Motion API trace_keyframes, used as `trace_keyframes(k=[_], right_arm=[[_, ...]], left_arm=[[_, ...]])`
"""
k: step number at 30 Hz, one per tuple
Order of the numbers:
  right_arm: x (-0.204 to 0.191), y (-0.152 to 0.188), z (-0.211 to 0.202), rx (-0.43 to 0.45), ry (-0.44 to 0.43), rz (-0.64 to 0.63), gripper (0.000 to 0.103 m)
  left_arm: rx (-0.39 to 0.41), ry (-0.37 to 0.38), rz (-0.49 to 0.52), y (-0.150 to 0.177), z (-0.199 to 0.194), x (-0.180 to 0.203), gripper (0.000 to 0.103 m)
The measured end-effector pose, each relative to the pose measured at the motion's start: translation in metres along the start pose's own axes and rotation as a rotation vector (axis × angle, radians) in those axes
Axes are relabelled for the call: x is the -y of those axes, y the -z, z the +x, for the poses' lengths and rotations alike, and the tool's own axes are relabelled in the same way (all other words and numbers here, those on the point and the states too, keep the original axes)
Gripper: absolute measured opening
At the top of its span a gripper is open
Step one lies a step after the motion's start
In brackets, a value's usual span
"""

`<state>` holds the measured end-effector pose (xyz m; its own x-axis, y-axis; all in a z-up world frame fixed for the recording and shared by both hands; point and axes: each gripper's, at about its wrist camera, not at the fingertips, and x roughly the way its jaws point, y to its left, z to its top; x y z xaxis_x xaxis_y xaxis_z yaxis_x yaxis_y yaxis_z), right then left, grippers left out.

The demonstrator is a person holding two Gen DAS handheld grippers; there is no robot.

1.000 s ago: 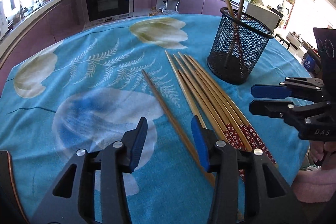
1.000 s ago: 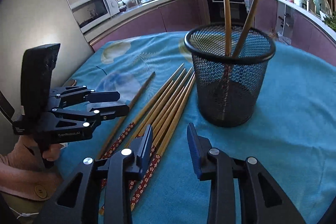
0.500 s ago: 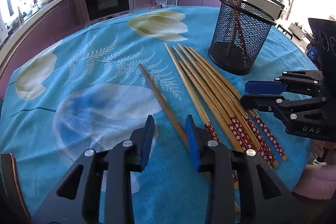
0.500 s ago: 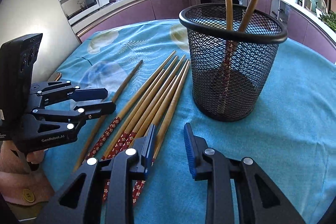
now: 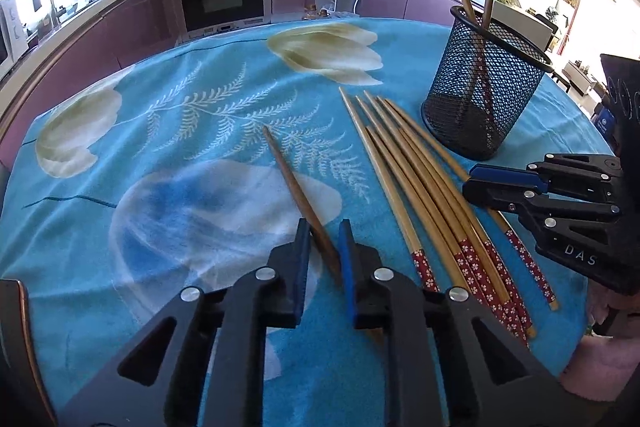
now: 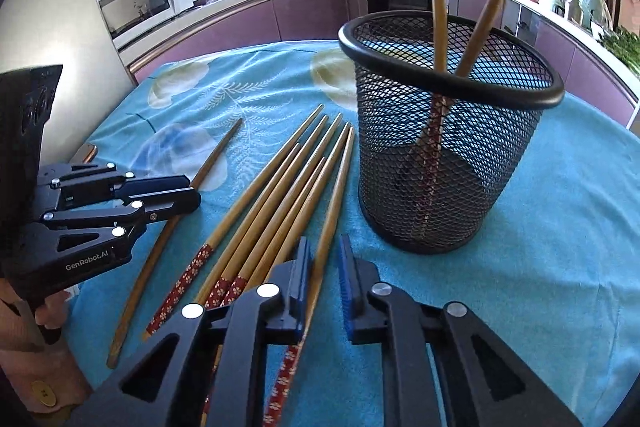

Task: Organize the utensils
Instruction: 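Lower the right tool onto the chopstick pile and grasp one chopstick, then lift the chopstick with the right tool and drop it into the mesh cup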

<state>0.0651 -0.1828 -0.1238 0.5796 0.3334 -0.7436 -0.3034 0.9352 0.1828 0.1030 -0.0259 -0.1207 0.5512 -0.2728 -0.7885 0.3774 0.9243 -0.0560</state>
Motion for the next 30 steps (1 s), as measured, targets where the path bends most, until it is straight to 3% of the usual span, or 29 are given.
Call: trace_keyframes(k=[10,15,30], right_arm=[[0.007,-0.002,-0.019,0.065,-0.052,0.027,0.006],[0.001,-0.002,-0.02,0.035,-0.116,-0.012,0.006],[-0.004,-0.002,0.001,-0.053,-0.085,-0.072,0.008]], left_arm=[[0.022,0.049,-0.049,0.003,-0.01,0.0,0.008],[0.034,0.108,0.002,0.004,-0.018,0.012,0.008],[-0.031,0.086,0.089,0.006,-0.001,0.017,0.011]])
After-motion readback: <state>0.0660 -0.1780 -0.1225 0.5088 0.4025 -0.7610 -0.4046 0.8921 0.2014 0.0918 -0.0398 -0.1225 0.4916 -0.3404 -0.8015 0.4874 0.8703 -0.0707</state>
